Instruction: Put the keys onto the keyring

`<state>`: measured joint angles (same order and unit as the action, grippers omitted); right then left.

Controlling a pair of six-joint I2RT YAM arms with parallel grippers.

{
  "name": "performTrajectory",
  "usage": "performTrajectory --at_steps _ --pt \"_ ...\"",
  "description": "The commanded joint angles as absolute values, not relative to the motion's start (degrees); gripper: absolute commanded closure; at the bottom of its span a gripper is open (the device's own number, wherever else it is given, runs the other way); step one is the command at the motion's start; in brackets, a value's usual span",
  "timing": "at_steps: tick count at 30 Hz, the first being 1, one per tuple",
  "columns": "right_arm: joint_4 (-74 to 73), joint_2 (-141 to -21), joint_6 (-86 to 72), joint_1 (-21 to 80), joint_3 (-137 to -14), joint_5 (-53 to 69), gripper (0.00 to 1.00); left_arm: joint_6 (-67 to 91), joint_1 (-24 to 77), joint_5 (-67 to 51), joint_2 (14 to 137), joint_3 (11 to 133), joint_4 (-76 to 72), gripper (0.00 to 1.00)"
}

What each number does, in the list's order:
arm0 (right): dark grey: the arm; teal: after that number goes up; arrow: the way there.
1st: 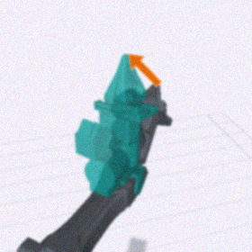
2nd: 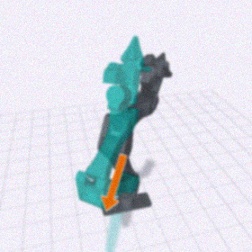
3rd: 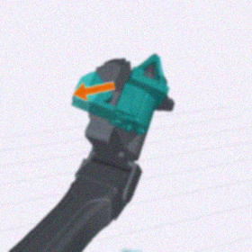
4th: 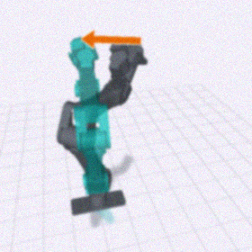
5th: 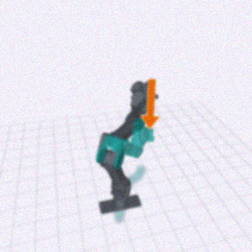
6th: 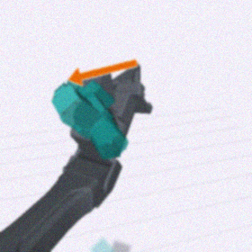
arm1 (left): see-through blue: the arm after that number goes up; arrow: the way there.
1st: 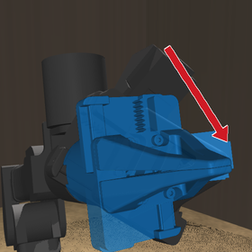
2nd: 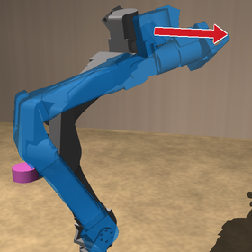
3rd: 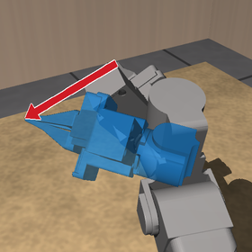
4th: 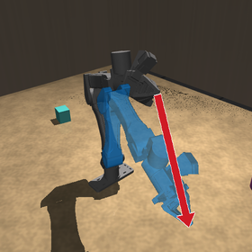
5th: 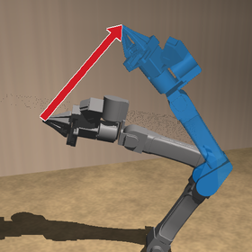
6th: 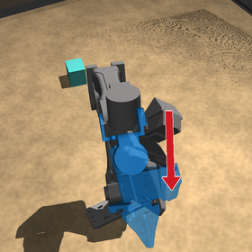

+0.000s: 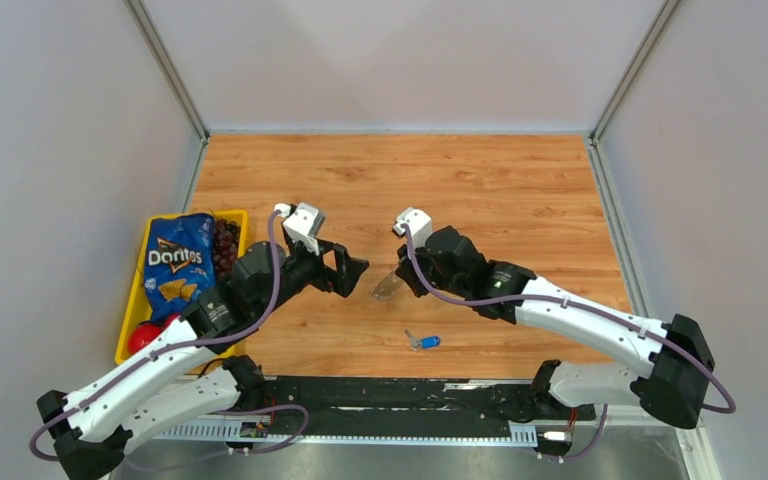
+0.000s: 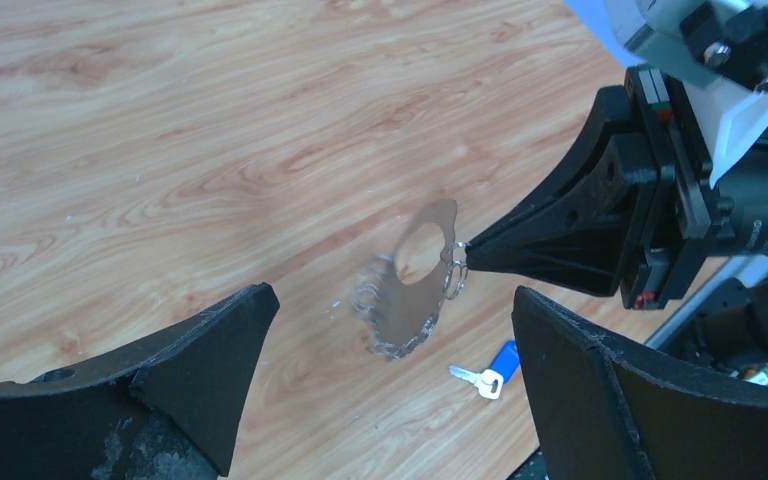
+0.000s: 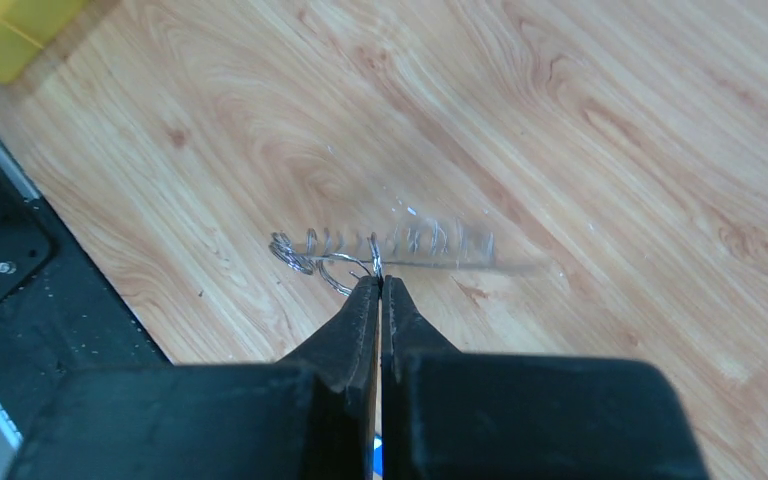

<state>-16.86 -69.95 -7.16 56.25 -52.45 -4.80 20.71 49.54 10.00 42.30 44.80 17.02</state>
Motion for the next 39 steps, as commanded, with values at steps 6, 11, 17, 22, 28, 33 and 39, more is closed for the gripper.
performTrajectory --at_steps 6,11,17,22,28,33,39 --pt "-12.6 -60.0 -4.5 56.7 -57.2 2.8 1.00 18.1 49.7 -0.1 37.2 48.5 12.2 0.00" --pt "-12.5 -56.5 -3.3 56.7 -58.9 6.1 1.00 17.7 49.7 -4.8 34.9 49.2 9.6 0.00" --pt "-12.2 -55.3 -1.3 56.6 -61.5 9.7 1.00 17.5 49.7 -8.0 33.8 50.2 7.2 0.00" --pt "-10.9 -54.8 -0.8 56.6 -64.2 14.9 1.00 17.4 49.7 -11.7 33.5 49.9 3.5 0.00" --pt "-10.3 -53.8 -1.2 56.7 -67.0 23.0 1.00 17.4 49.7 -16.9 33.3 49.2 -1.7 0.01" --pt "-10.2 -52.6 -1.2 56.7 -68.5 28.2 1.00 17.0 49.7 -19.1 32.6 49.5 -3.5 0.05" --pt "-10.8 -52.5 -1.1 56.6 -70.1 32.7 1.00 17.5 49.7 -24.1 32.9 50.8 -5.1 0.18"
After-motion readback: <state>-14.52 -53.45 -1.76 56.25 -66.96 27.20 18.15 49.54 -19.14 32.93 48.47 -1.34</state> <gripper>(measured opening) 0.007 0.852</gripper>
